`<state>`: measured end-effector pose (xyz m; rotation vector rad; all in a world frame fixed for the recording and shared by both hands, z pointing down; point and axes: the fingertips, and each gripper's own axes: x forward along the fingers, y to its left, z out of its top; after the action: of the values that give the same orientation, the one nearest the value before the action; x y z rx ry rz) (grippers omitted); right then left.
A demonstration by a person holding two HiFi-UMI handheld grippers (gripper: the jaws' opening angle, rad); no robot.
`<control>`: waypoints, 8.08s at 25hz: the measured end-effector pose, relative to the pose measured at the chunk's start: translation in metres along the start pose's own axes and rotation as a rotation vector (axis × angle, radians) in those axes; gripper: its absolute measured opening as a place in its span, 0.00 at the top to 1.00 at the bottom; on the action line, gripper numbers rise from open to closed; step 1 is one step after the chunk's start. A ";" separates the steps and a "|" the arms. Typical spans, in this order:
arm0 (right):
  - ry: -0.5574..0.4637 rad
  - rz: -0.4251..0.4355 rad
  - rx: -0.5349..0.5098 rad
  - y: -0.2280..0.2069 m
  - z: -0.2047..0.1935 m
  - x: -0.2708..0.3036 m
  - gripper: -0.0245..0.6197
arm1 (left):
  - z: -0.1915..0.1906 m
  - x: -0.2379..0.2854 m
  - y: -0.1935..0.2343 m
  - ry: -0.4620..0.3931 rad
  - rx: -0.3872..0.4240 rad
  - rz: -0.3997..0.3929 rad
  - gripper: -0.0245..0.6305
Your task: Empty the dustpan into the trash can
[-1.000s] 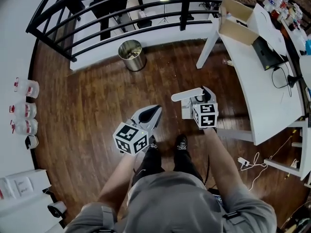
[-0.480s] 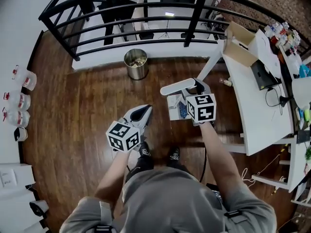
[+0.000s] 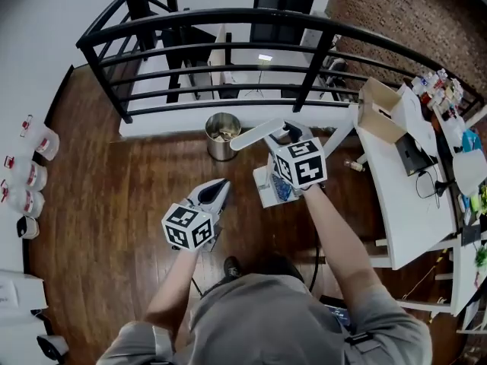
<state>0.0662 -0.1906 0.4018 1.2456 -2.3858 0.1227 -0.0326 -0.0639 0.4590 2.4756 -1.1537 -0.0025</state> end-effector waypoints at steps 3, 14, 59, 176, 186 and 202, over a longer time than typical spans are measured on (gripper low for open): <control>-0.012 0.034 -0.011 0.009 0.031 0.034 0.64 | 0.015 0.006 0.029 -0.011 0.003 0.023 0.96; -0.071 0.123 -0.022 -0.010 0.166 0.146 0.64 | 0.096 0.077 0.139 -0.034 0.052 0.089 0.96; -0.014 0.146 0.146 0.035 0.293 0.485 0.64 | 0.203 0.105 0.448 -0.038 -0.053 0.016 0.96; -0.241 0.792 -0.097 0.261 0.092 0.538 0.64 | 0.081 -0.075 0.468 -0.154 -0.228 0.798 0.95; -0.257 0.793 -0.115 0.281 0.049 0.564 0.63 | 0.054 -0.070 0.481 -0.128 -0.241 0.780 0.95; -0.147 0.897 -0.280 0.354 0.017 0.545 0.63 | 0.040 -0.094 0.470 -0.143 -0.290 0.790 0.95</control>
<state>-0.4925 -0.4000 0.6610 0.0037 -2.7839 -0.0365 -0.4459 -0.2795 0.5770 1.6630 -1.9563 -0.1142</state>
